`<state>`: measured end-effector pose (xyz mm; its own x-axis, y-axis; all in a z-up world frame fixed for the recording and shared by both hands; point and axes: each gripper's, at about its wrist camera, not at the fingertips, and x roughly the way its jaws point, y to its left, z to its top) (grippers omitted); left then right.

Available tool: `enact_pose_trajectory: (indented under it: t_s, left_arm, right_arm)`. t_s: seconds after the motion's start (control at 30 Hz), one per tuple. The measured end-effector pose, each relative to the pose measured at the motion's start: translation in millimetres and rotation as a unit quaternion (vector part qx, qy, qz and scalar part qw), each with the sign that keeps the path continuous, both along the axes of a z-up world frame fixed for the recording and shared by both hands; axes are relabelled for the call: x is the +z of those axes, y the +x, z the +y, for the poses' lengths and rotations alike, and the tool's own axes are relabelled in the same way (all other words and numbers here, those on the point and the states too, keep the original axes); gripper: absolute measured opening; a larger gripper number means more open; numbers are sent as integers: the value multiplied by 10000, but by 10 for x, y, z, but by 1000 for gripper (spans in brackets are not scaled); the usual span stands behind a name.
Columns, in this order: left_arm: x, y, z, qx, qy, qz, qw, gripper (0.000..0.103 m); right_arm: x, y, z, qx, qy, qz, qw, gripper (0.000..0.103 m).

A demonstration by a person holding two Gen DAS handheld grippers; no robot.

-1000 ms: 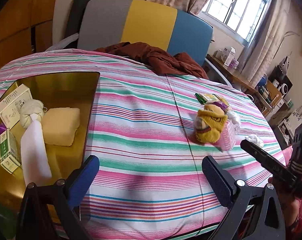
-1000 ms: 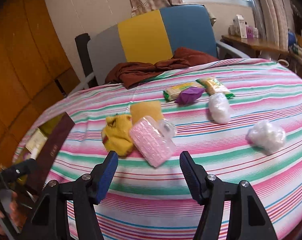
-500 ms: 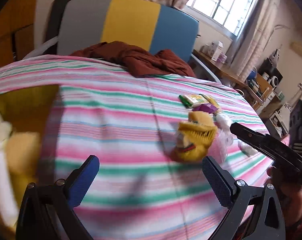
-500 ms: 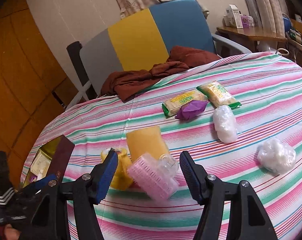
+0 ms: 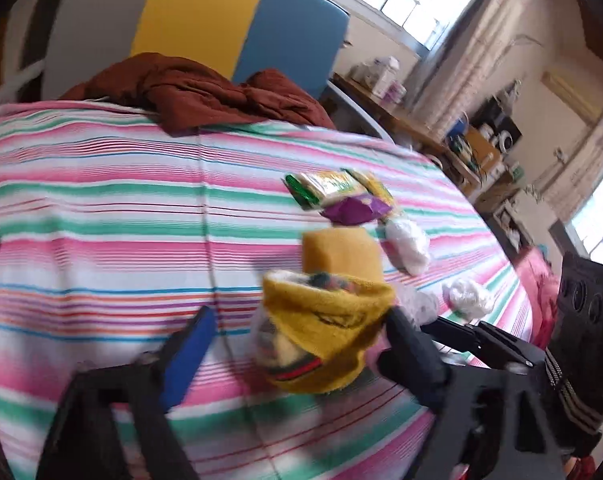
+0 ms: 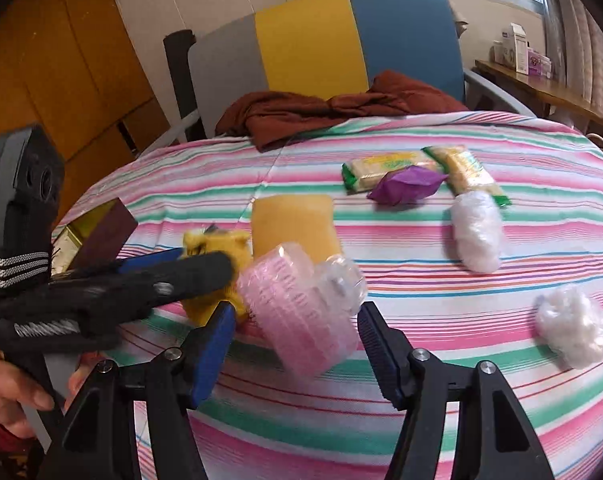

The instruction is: Organize objects

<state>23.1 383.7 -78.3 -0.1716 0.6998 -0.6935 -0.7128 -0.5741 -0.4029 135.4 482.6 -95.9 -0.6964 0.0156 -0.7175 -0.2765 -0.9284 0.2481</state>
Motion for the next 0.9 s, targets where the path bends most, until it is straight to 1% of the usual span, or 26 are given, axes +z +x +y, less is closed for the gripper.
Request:
enact_pose_trajectory:
  t_s: [0.03,0.07,0.1,0.13,0.17,0.2,0.3,0.37,0.53,0.6,0.7,0.8,0.83,0.9]
  left_arm:
    - [-2,-8,3,-65,129,-50,9999,62]
    - [8,-24,-10,-37,201,-66,9998,58]
    - [12,-37,-19,-27,176,-73,9998,49]
    - [9,-44,-30,-46,148,-82,9998,44]
    - [10,-46,-49,-70,114,-42,9999,42]
    - [-1,-35,-58,-108,8,76,9999,36]
    - [-32,-31,-142,-137,60,80,9999,32]
    - [-45,-32,-204,-34,45,117,9999,31]
    - [-20,-78,-403,206,75,163,9996,30]
    - [9,-77,-488,276,171,100,9994,30]
    - [53,-34,-564,308,174,209,9992,29]
    - [77,8,-610,304,202,257,9990,29]
    - [79,6,-617,317,211,243,9990,29]
    - [93,-11,-622,390,141,348,9985,29]
  right_arm:
    - [-20,-10,-7,-58,65,-47,10000,54]
    - [-40,-11,-14,-78,144,-88,9998,50]
    - [-43,7,-8,-84,130,-49,9999,49]
    - [-43,32,6,-91,72,-16,9999,48]
    - [-43,57,14,-90,35,-12,10000,48]
    - [-38,85,20,-107,45,-12,9999,47]
    - [-12,150,2,-160,89,-75,9998,47]
    - [6,225,26,-297,84,-92,9995,47]
    - [77,404,122,-463,-144,-13,9988,47]
    - [111,485,155,-499,-384,133,9979,47]
    - [197,587,191,-594,-696,435,9949,46]
    - [272,638,268,-609,-1232,828,9870,43]
    - [283,630,288,-668,-1314,859,9853,43]
    - [318,593,292,-766,-1134,813,9872,43]
